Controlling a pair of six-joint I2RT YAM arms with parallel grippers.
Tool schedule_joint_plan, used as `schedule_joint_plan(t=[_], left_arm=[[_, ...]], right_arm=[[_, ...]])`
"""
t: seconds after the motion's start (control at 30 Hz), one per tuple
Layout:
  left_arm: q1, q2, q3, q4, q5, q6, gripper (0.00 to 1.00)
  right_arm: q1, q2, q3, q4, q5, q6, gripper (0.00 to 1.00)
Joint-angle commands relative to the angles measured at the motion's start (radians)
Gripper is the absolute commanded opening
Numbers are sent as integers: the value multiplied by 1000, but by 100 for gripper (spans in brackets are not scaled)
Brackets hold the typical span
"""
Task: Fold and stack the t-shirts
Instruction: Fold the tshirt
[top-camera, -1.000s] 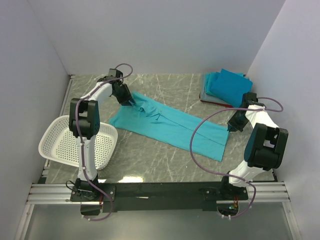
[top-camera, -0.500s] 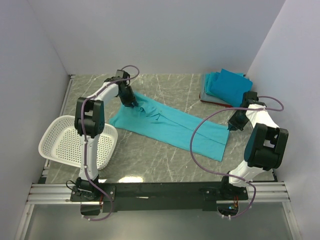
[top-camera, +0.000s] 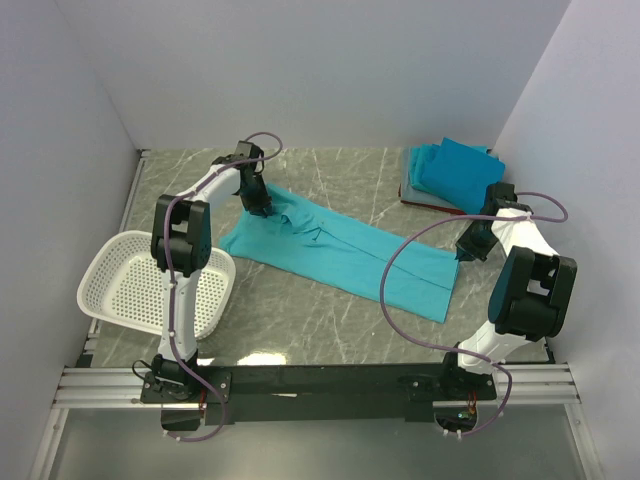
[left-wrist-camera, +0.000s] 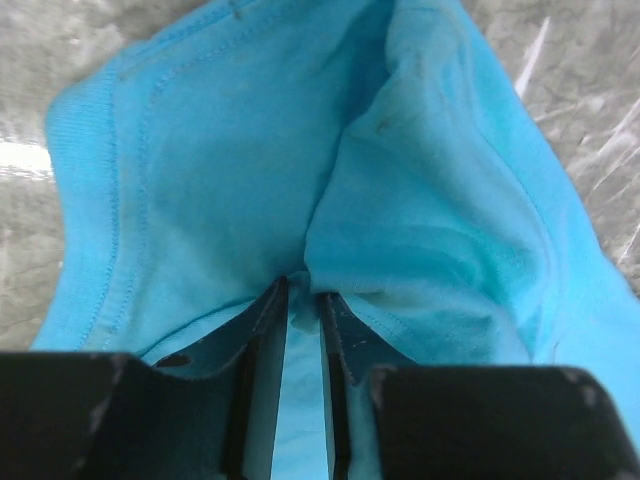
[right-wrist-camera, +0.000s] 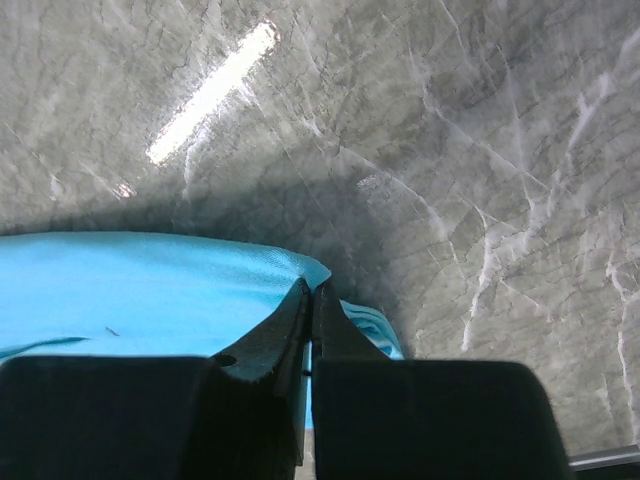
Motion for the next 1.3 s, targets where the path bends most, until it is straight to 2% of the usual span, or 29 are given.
schedule_joint_plan(t=[0.0, 0.13, 0.27, 0.5, 0.77, 1.27], left_arm=[[-19, -28, -8, 2, -10, 17, 25], [-26, -17, 3, 11, -4, 19, 25], [-29, -14, 26, -5, -12, 23, 13], [-26, -70, 38, -41, -47, 25, 3], [-14, -156, 6, -41, -36, -15, 4], [-2, -172, -66, -29, -13, -24, 11]], right_arm=[[-11, -4, 26, -7, 16, 0, 0], [-11, -8, 23, -8, 20, -3, 0], [-11, -12, 16, -5, 21, -3, 0], [-11, -13, 11, -1, 18, 1, 0], [-11, -12, 13, -2, 18, -2, 0], [-11, -10, 14, -2, 16, -8, 0]])
